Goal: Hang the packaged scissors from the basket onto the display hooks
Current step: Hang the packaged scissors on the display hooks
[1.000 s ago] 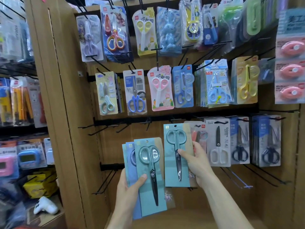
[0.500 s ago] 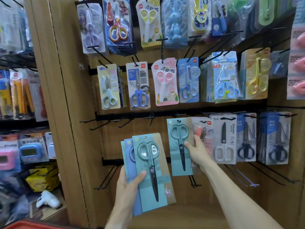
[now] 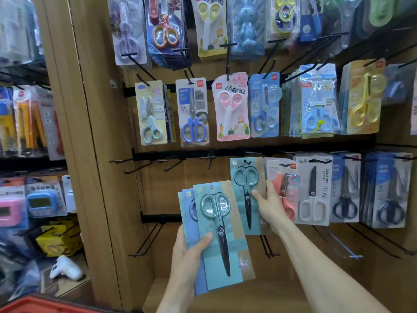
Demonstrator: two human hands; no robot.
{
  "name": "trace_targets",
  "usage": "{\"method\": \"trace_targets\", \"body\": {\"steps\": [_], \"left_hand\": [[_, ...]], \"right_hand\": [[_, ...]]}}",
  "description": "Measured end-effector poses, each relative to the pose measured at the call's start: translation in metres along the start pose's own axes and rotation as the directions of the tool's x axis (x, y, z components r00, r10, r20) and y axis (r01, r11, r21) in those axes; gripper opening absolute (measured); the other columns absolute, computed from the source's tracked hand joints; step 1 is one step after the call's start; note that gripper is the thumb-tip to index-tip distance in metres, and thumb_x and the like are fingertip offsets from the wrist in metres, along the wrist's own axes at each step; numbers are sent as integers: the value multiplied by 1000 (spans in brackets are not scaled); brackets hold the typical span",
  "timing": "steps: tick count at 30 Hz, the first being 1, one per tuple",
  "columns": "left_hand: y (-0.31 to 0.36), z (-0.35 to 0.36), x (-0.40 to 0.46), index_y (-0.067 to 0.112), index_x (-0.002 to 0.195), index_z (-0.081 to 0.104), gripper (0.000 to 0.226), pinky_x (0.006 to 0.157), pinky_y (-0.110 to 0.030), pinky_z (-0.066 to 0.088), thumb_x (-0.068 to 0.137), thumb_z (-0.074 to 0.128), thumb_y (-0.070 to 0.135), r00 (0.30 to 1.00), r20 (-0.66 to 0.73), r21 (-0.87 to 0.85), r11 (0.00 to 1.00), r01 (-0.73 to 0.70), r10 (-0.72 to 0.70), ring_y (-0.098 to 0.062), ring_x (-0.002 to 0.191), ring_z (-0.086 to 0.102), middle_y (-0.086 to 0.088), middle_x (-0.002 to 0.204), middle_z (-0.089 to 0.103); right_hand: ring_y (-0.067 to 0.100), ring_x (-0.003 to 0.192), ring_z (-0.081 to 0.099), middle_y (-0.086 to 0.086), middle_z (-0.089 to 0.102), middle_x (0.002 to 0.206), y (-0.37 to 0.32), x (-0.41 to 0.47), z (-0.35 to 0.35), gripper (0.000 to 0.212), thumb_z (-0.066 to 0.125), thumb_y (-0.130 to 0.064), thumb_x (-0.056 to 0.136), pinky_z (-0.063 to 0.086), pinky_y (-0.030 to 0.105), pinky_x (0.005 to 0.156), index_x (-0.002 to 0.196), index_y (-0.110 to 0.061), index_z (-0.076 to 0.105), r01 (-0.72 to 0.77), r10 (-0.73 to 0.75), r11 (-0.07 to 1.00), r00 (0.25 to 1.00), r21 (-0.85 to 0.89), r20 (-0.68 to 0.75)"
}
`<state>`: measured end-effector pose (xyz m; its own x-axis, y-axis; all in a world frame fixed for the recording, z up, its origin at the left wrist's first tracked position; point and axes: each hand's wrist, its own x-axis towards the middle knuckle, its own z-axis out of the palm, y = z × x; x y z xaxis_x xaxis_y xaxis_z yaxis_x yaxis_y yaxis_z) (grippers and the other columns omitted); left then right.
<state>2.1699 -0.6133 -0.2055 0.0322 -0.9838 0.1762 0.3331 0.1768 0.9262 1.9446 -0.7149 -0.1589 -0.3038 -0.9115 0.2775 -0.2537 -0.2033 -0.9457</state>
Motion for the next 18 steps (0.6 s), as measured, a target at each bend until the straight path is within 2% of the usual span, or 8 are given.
{"method": "trace_targets", "body": {"steps": [3, 5, 7, 8, 11, 14, 16, 18], "left_hand": [[-2, 2, 0, 20, 130, 61, 39, 91, -53, 62, 95, 75, 11, 1000, 11, 1, 1000, 7, -7, -32, 102, 78, -7, 115, 79], [-3, 3, 2, 20, 130, 61, 40, 91, -52, 61, 94, 75, 10, 1000, 22, 2, 1000, 9, -9, -32, 103, 78, -7, 116, 79], [-2, 3, 2, 21, 130, 61, 41, 90, -51, 62, 94, 75, 10, 999, 33, 9, 1000, 4, -5, -31, 102, 78, -6, 116, 79], [-2, 3, 2, 22, 130, 61, 41, 91, -52, 62, 94, 75, 10, 999, 38, 14, 1000, 0, 0, -30, 102, 78, -5, 115, 79], [-3, 2, 3, 23, 132, 60, 44, 95, -56, 60, 93, 76, 11, 999, 53, 23, 1000, 0, -1, -31, 104, 78, -5, 117, 79], [-3, 0, 4, 25, 134, 60, 46, 98, -57, 58, 93, 76, 11, 997, 72, 31, 1000, 2, -4, -32, 106, 77, -5, 119, 79], [-3, 0, 4, 24, 134, 60, 46, 99, -58, 57, 93, 75, 10, 996, 92, 33, 999, 5, -8, -32, 108, 77, -6, 120, 78], [-4, 3, 3, 23, 135, 60, 47, 101, -58, 56, 93, 75, 9, 993, 114, 28, 1000, 8, -11, -33, 110, 76, -8, 122, 78]], "right_hand": [[28, 126, 61, 1, 58, 142, -2, -1, -3, 41, 55, -33, 106, 58, 58, 96, 144, -36, 41, -10, 10, 1000, 1000, 1, 14], [29, 133, 57, 1, 55, 148, 0, -2, -2, 48, 55, -35, 106, 54, 56, 103, 150, -34, 39, -16, 16, 1000, 1000, 7, 12], [29, 141, 49, 5, 47, 158, -2, -8, 0, 58, 54, -36, 106, 45, 52, 113, 158, -25, 33, -30, 30, 1000, 999, -4, 15], [27, 140, 49, 8, 44, 160, -3, -12, 2, 60, 54, -34, 107, 43, 46, 114, 160, -17, 31, -50, 50, 998, 999, -22, 7], [19, 114, 55, 16, 51, 152, 3, -18, 2, 57, 54, -27, 108, 43, 31, 96, 156, -2, 36, -81, 80, 996, 996, -42, -24], [27, 129, 57, 13, 59, 146, 5, -37, -7, 54, 61, -30, 104, 43, 39, 108, 150, -3, 48, -88, 80, 990, 994, -109, -79], [21, 122, 62, 3, 68, 131, 1, -59, -12, 46, 65, -35, 102, 47, 36, 105, 140, -10, 60, -41, 34, 994, 997, -103, -74], [10, 106, 69, -9, 75, 112, -4, -88, -13, 38, 71, -46, 94, 54, 33, 98, 122, -21, 72, 11, -11, 999, 1000, 41, 1]]}}
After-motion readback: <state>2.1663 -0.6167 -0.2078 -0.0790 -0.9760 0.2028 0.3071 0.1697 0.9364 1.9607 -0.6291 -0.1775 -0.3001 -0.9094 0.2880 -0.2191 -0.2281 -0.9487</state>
